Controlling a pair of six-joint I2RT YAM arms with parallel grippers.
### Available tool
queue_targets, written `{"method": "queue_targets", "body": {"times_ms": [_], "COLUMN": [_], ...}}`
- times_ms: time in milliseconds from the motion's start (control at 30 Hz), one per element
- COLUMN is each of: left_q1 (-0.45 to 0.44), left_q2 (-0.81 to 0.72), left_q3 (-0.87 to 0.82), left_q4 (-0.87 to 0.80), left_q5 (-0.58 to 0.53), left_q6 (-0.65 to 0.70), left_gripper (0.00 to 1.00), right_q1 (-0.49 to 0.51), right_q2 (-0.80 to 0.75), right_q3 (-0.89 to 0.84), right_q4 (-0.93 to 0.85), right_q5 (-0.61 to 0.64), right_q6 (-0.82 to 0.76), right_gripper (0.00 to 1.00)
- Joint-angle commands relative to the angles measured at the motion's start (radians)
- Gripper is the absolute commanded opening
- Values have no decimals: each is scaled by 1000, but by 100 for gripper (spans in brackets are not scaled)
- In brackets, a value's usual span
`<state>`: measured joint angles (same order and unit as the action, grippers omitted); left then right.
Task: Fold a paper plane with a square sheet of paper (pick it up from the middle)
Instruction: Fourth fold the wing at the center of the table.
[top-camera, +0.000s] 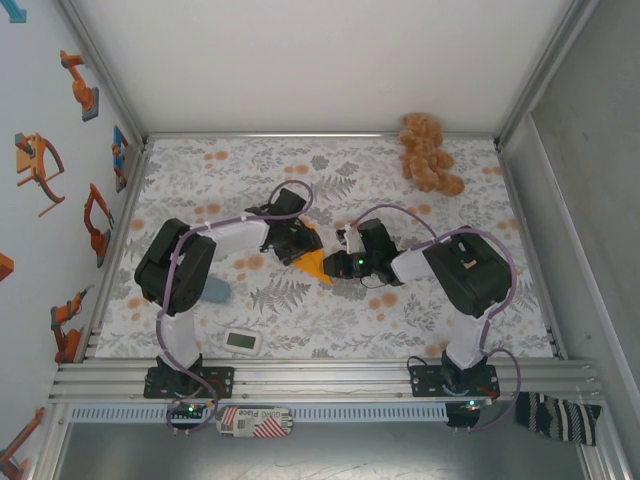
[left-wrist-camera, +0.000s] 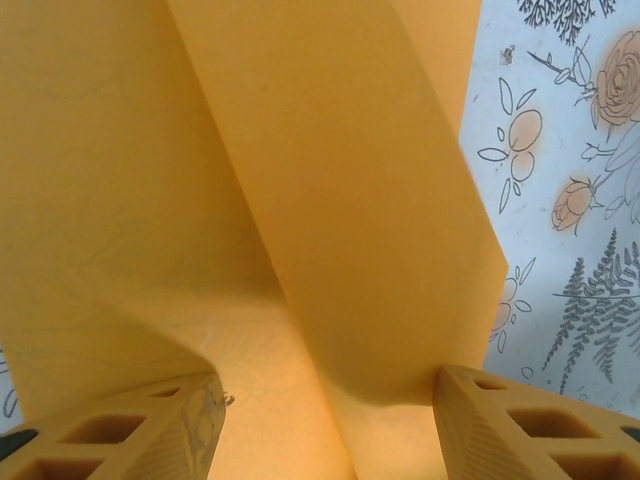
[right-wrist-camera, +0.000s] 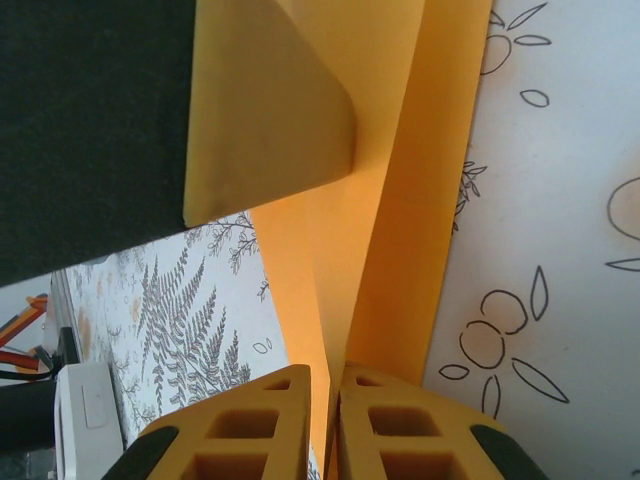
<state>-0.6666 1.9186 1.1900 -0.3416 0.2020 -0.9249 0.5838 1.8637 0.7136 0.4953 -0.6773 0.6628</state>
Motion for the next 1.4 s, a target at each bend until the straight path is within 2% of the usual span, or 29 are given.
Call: {"method": "queue_targets", "body": {"times_ms": [0,233,633,1033,1267,1367], "left_q1": [-11,-12,-13,10,36,41], "left_q2": [117,135,115,-72,-202,-237], "left_q3": [-44,-35,-14,107,17,-47], "left_q4": [-203,-218,-220,-146,9,80], "left_q5": [-94,-98,-91,-28,32,61], "left_q6": [34,31,37,105,104,104], "left_gripper": [61,62,64,74,74,68], "right_q1": [-16,-18,-19,-32,-32,-32], "right_q2": [-1,7,36,65,81,85], "right_q3": [-13,5,41,59,83,93], "right_q4": [-42,-119,-191,-238,-287,-313], "right_q5": [29,60,42,30,24,28], "right_q6": [23,31,32,37,7,-13], "right_gripper": [14,13,4,2,2,2]}}
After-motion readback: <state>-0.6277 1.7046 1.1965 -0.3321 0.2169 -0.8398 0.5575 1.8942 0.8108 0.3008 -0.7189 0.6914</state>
